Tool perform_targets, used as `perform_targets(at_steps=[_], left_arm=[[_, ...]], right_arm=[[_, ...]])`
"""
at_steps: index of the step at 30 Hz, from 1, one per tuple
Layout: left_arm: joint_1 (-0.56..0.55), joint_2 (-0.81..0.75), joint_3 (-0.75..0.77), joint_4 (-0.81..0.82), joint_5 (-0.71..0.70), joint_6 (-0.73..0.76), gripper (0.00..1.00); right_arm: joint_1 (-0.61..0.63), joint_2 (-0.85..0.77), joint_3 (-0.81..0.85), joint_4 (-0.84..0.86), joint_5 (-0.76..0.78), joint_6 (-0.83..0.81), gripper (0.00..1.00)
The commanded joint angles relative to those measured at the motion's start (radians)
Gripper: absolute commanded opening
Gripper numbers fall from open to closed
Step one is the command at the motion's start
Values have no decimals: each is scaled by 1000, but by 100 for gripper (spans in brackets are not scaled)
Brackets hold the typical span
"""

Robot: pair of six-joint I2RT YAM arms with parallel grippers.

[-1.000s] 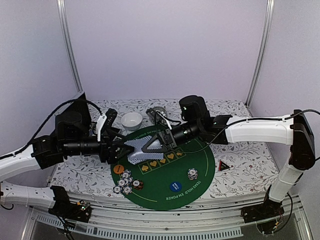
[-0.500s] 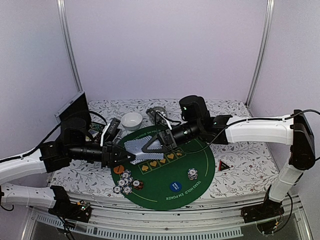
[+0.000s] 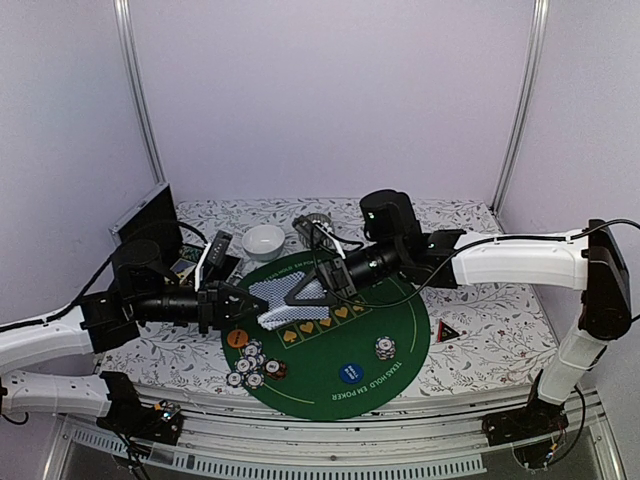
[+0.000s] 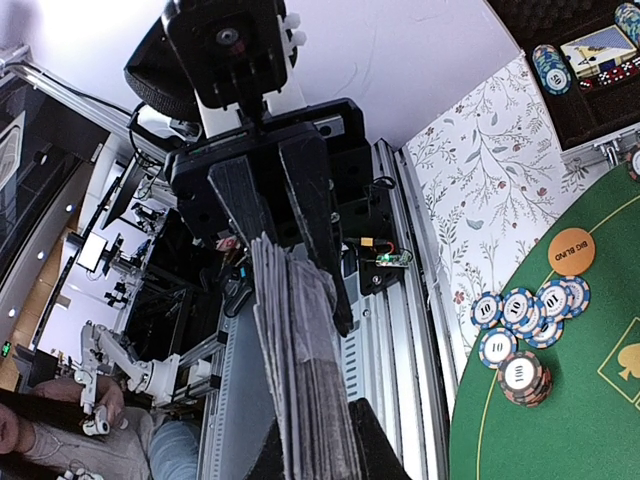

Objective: Distribute texas hold em gaming equipment
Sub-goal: Pass from the right arm to the left

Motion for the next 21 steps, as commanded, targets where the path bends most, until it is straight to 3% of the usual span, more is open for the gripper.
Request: perform_targets(at_steps=[1, 6, 9, 12, 15, 18, 20, 21], left_arm=[[10, 12, -37, 121, 38, -48, 0], [13, 36, -67, 168, -34, -148, 0], [19, 53, -52, 182, -66, -207, 0], [39, 79, 6, 71, -145, -221, 0], [90, 100, 4, 146, -76, -250, 0], [102, 124, 3, 242, -1, -216, 0], [102, 137, -1, 269, 27, -191, 18], [102, 143, -8, 279, 31, -184, 22]], right_arm=[[0, -26, -5, 22, 1, -10, 2], [-13, -22, -14, 18, 30, -7, 14], [-49, -9, -30, 22, 35, 36, 15], [-68, 20, -4, 31, 19, 75, 15], [-83, 79, 75, 24, -25, 78, 14], [-104, 142, 132, -2, -49, 87, 6], [-105, 158, 140, -3, -63, 84, 4], [-103, 161, 139, 2, -67, 87, 3]])
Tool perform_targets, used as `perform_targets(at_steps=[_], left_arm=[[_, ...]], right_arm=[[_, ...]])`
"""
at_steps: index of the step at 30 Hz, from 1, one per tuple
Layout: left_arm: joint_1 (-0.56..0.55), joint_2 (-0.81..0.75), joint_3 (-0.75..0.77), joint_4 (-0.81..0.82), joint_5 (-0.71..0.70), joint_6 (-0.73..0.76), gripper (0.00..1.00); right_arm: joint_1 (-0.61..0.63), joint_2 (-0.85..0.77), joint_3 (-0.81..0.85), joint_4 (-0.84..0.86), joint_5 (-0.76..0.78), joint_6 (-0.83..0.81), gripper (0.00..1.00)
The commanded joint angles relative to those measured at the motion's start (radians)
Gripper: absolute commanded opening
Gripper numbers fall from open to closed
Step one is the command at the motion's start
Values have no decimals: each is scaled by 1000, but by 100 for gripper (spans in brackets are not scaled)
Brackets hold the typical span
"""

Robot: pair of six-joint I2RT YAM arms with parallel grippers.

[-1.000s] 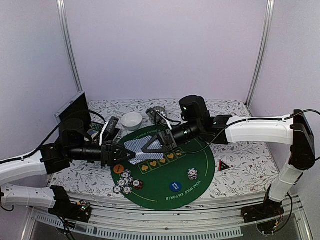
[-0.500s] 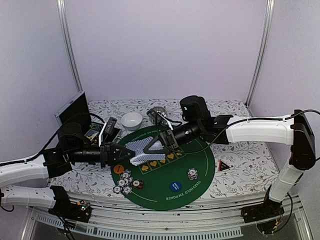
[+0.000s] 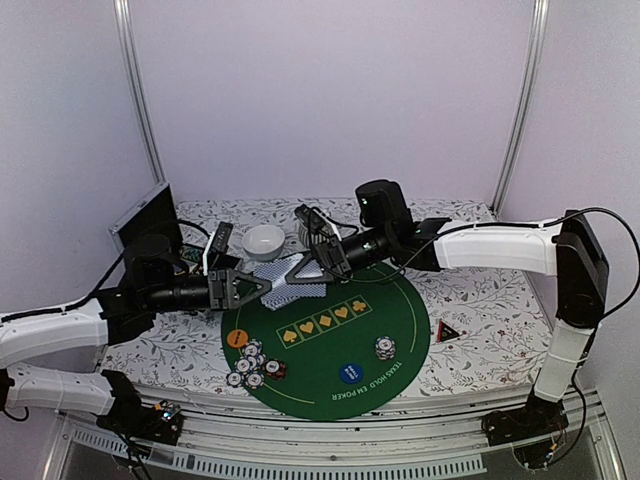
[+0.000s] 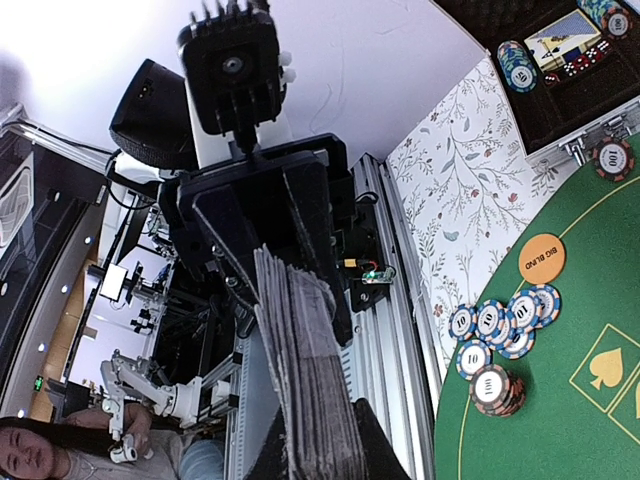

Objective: Distribute texas hold em gaming equipment
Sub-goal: Pass from the right arm to the left

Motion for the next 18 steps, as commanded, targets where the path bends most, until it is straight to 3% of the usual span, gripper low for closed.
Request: perform_targets(at_steps=[1, 6, 12, 14, 16, 18], left_arm=[[13, 23, 4, 117, 43, 16, 24], [14, 38, -6, 153, 58, 26, 35], [14, 64, -4, 170, 93, 25, 29], [13, 65, -7, 165, 93, 26, 21], [13, 62, -6, 159, 82, 29, 2], [13, 49, -4, 142, 54, 23, 0]], right_arm=[[-6, 39, 31, 7, 3, 10, 3], [11, 30, 30, 7, 10, 0, 2], [20, 37, 42, 10, 11, -2, 2], [21, 39, 46, 12, 9, -3, 2], [22, 37, 46, 14, 9, -6, 2], [22, 32, 45, 13, 10, -7, 5]])
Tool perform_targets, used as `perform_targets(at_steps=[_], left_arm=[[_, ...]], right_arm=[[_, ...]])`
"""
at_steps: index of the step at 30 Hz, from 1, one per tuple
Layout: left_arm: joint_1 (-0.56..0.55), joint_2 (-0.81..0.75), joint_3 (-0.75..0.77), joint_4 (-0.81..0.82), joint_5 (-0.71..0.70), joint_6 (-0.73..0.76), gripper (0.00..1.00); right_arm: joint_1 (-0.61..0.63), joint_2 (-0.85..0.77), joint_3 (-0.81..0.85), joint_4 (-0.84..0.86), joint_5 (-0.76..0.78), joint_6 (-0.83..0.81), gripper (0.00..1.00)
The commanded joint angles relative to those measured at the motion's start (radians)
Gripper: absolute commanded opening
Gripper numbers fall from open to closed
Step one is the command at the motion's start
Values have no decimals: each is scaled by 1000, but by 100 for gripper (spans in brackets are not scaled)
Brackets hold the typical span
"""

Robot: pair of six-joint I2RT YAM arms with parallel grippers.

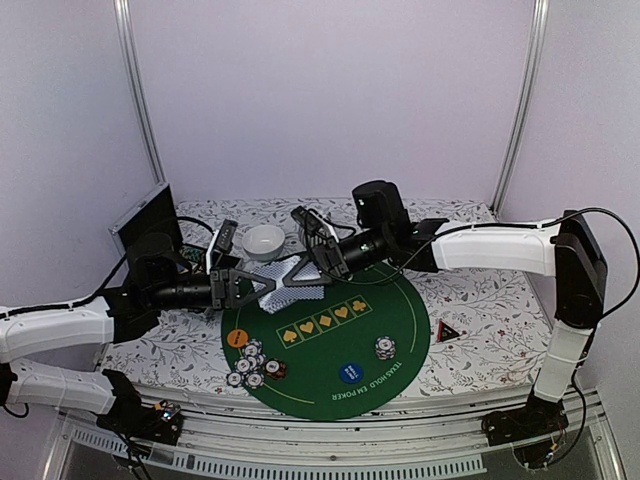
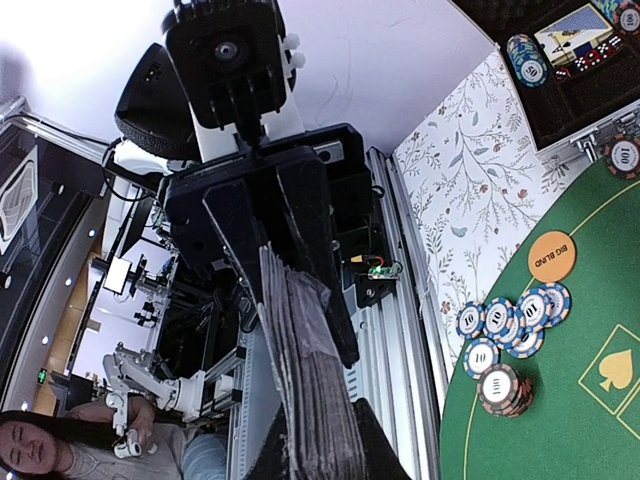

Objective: Distribute texas hold em gaming equipment
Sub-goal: Pass from the right arm to the left

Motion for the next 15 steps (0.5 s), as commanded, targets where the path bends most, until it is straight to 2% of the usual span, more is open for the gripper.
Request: perform_targets(at_steps=[1, 4, 7, 11, 15], left_arm=[[-1, -20, -3, 38, -20, -6, 0], [1, -46, -11, 27, -55, -14, 0], [1, -69, -13, 22, -57, -18, 0], [1, -76, -17, 17, -53, -16, 0], [1, -73, -22, 16, -44, -15, 0]], right_arm=[[8, 4, 20, 13, 38, -12, 10], [-1, -33, -16, -1, 91, -34, 32], [-27, -89, -87, -2, 143, -47, 46], [-37, -152, -162, -1, 174, -79, 52], [-38, -195, -203, 6, 162, -101, 50]])
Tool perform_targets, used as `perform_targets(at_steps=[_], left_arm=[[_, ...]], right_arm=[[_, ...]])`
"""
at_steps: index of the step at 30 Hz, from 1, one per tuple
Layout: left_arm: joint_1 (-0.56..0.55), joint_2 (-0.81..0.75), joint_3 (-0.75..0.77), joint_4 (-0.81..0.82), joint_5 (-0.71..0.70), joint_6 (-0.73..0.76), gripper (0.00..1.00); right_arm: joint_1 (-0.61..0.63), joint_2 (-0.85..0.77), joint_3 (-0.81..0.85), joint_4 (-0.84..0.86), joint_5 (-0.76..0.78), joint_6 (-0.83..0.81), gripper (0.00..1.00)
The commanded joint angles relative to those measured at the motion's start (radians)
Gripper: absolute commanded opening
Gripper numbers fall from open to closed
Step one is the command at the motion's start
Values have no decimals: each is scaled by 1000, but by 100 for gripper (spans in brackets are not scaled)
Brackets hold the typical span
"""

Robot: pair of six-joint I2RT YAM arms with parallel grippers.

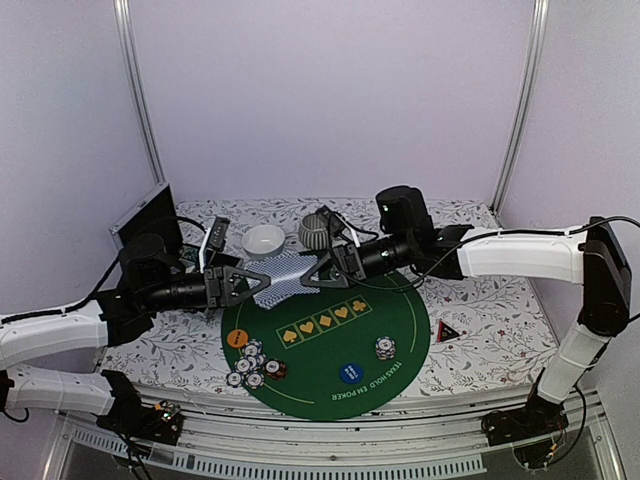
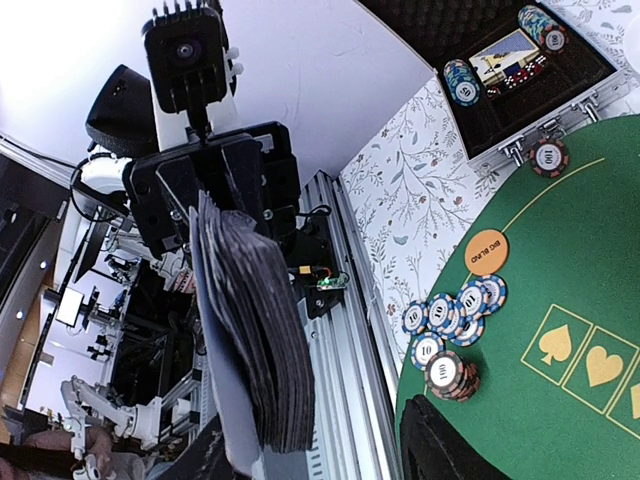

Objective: Distribute texas hold em gaming equipment
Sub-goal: Pass from the right arm to the left, then pick up the poker card from the face-down deck piles.

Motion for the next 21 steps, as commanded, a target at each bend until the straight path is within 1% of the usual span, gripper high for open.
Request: perform_targets(at_steps=[1, 4, 6, 8, 11, 13, 16, 19, 21], left_arm=[[1, -17, -12, 26, 7, -3, 0], [1, -20, -15, 21, 2, 0, 0], [0, -22, -17, 20, 0, 0, 0], [1, -21, -15, 17, -3, 0, 0], [1, -20, -16, 8, -7, 5, 0], [0, -19, -17, -1, -11, 11, 0], [1, -23, -20, -14, -9, 16, 0], [2, -23, -32, 7, 7, 7, 7], [1, -23, -47, 53, 19, -16, 10]], right_arm=[[-7, -73, -54, 1, 38, -54, 46], [-7, -92, -64, 1, 51, -61, 29], [-7, -88, -60, 1, 41, -57, 22], [-6, -81, -55, 1, 33, -54, 20], [-8, -77, -48, 4, 27, -52, 4], [-8, -76, -41, -2, 30, -50, 2], [-12, -93, -52, -14, 76, -54, 2], [-21, -100, -68, -12, 79, -54, 2], [-20, -88, -63, 2, 46, -46, 2]])
